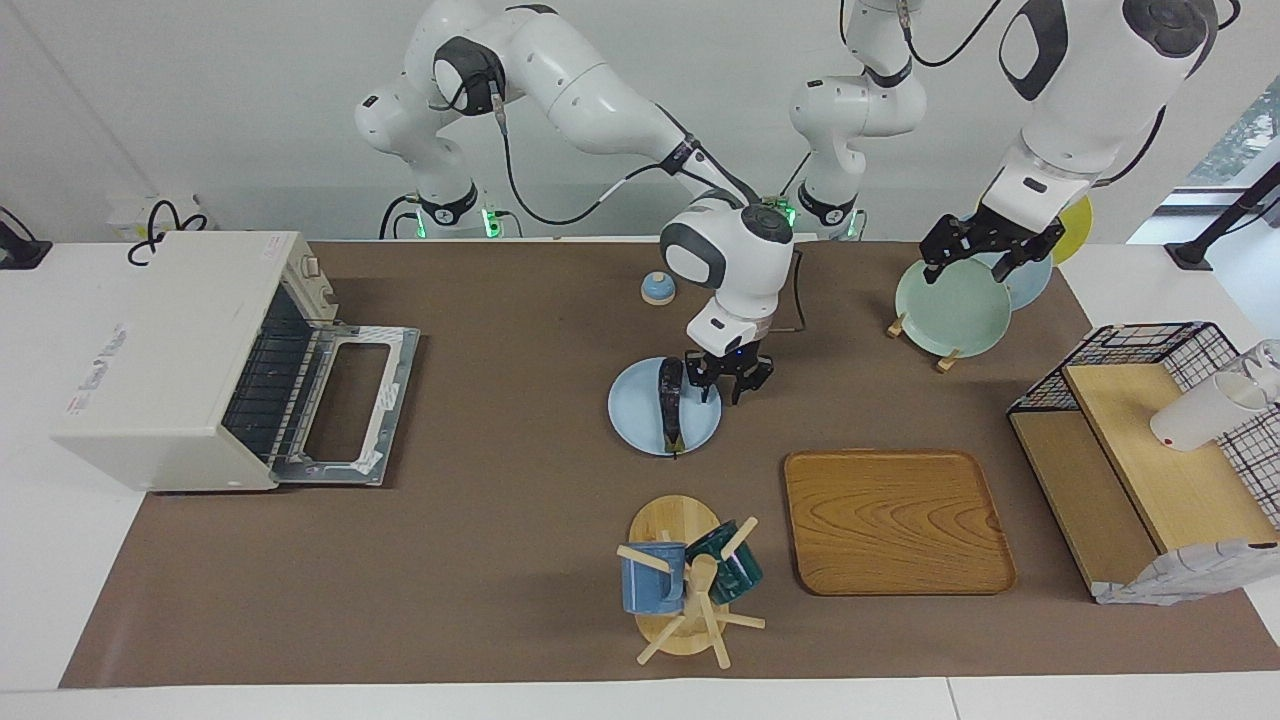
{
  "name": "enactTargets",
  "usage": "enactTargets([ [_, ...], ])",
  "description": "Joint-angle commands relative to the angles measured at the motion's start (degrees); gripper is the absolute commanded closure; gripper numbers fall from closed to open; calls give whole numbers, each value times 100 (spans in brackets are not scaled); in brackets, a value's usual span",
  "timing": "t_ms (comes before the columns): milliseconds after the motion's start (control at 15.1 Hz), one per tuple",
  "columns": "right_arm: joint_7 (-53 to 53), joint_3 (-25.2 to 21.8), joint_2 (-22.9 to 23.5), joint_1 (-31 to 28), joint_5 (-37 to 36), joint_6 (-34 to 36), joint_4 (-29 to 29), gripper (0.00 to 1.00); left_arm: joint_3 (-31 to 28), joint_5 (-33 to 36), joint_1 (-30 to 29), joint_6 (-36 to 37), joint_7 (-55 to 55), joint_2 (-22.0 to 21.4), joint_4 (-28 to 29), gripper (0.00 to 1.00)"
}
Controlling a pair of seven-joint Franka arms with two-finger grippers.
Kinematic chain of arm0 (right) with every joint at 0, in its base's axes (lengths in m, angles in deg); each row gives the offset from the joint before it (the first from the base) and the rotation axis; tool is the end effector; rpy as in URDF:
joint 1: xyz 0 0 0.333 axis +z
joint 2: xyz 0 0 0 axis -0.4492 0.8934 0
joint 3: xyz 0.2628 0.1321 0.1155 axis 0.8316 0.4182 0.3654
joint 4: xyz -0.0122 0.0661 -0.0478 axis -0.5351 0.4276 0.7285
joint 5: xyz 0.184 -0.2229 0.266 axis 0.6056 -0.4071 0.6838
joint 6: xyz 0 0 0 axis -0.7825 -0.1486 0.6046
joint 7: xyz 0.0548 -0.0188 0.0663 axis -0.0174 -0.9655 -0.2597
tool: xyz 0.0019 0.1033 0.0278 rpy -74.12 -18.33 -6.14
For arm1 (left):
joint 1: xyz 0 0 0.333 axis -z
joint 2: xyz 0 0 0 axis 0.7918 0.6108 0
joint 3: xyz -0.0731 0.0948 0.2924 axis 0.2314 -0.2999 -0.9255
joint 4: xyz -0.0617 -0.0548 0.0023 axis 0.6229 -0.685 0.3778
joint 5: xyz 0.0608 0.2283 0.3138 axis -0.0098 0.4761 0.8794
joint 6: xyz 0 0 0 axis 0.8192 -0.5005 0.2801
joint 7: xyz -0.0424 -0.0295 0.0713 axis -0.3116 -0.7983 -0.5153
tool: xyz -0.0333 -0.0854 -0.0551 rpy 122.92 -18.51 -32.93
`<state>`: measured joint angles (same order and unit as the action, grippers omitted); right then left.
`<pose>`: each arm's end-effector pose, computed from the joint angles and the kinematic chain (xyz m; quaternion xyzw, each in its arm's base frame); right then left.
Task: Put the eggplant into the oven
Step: 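Grasp the blue plate rim with the right gripper and lift it, then slide the plate with eggplant into the open oven with the right gripper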
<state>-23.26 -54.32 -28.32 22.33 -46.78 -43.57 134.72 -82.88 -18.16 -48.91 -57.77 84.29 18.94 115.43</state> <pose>0.5054 0.5268 0.2921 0.9957 -0.0319 0.0733 0.0472 0.5312 -0.0621 0.5849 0.9989 -0.0271 -0.0355 0.0103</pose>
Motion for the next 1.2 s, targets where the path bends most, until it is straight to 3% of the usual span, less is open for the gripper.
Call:
enactTargets([
  [0, 161, 9, -148, 2, -208, 351, 99, 100, 7, 107, -18, 7, 24, 226, -470, 0],
  [133, 162, 18, -315, -16, -498, 957, 81, 100, 7, 124, -27, 86, 24, 289, -622, 0],
  [465, 794, -9, -1026, -603, -569, 2171, 413, 100, 7, 116, -36, 139, 24, 148, -332, 0],
  [731, 961, -9, -1764, -1139, -1026, 2225, 1475, 100, 7, 116, -1, 121, 15, 148, -341, 0],
  [1129, 2681, -9, -3012, -2588, -1036, 1989, 2698, 100, 7, 107, 25, 103, 6, 148, -341, 0],
])
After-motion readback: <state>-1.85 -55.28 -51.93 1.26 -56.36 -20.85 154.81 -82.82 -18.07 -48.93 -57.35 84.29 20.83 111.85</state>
